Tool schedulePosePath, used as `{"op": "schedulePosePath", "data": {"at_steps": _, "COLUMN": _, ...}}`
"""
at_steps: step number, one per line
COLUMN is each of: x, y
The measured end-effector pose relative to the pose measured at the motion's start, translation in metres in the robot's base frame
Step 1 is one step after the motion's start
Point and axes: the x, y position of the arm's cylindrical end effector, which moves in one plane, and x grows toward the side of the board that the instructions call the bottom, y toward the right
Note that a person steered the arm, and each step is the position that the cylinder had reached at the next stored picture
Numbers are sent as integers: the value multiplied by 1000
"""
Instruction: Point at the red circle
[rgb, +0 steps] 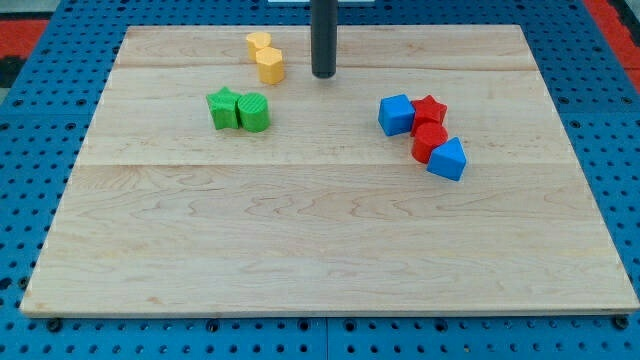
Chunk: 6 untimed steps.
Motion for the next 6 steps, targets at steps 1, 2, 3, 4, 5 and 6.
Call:
{"op": "schedulePosePath", "data": {"at_steps": 1, "x": 58, "y": 3}}
{"op": "schedulePosePath", "data": {"at_steps": 2, "x": 72, "y": 4}}
{"op": "schedulePosePath", "data": {"at_steps": 3, "x": 104, "y": 41}}
{"op": "schedulePosePath", "data": {"at_steps": 4, "x": 119, "y": 58}}
{"op": "schedulePosePath", "data": {"at_steps": 5, "x": 120, "y": 70}}
{"op": "schedulePosePath", "data": {"at_steps": 6, "x": 121, "y": 100}}
